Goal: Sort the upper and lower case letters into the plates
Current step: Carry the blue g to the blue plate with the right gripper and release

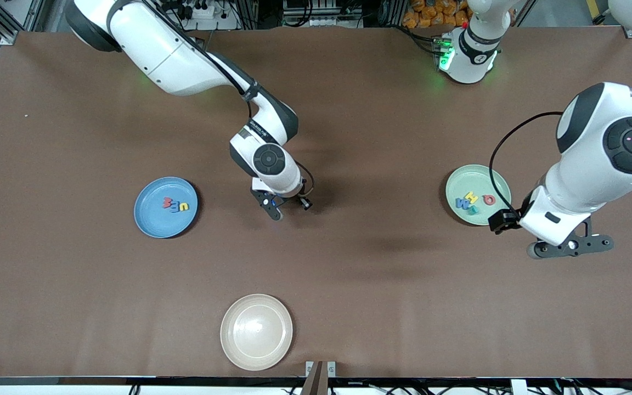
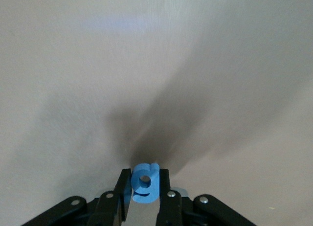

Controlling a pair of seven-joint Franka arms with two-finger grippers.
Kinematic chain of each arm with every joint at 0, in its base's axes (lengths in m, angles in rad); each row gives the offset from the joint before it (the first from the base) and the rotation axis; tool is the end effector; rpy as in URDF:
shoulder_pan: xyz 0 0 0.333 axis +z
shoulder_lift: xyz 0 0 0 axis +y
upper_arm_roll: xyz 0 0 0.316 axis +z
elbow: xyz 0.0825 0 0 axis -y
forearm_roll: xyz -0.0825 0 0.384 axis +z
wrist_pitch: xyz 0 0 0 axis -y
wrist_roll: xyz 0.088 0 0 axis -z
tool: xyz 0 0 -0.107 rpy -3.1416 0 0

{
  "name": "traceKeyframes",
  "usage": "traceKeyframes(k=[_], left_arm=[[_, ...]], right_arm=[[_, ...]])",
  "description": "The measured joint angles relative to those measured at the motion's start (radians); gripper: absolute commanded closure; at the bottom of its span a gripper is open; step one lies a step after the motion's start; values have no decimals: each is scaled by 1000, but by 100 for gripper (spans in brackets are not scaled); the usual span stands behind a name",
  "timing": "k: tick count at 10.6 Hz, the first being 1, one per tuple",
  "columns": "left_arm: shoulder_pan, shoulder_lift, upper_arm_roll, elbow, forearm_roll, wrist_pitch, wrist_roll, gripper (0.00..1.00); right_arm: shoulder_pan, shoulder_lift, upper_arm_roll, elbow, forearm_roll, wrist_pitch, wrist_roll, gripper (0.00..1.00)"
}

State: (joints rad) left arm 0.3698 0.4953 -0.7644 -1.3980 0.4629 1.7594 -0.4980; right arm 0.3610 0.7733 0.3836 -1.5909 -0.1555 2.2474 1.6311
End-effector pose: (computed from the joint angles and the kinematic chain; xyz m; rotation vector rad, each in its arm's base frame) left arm 0.6670 -0.1303 0.4811 -3.0311 -0.1183 -0.0795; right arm 0.5325 0.4380 0.1989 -2.8326 1.3284 0.2514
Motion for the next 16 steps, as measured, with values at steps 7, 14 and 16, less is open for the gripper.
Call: traceKeyframes(k=[7, 14, 16], left_arm=[[-301, -111, 470, 39, -277, 0, 186, 0], [-420, -268, 718, -6, -436, -124, 355, 0], [-457, -309, 785, -53, -492, -124, 386, 0]], right_arm=[[-615, -97, 386, 45, 0, -447, -403, 100], [-769, -156, 212, -111, -3, -448, -953, 100], [-767, -160, 153, -122, -3, -413, -1035, 12]])
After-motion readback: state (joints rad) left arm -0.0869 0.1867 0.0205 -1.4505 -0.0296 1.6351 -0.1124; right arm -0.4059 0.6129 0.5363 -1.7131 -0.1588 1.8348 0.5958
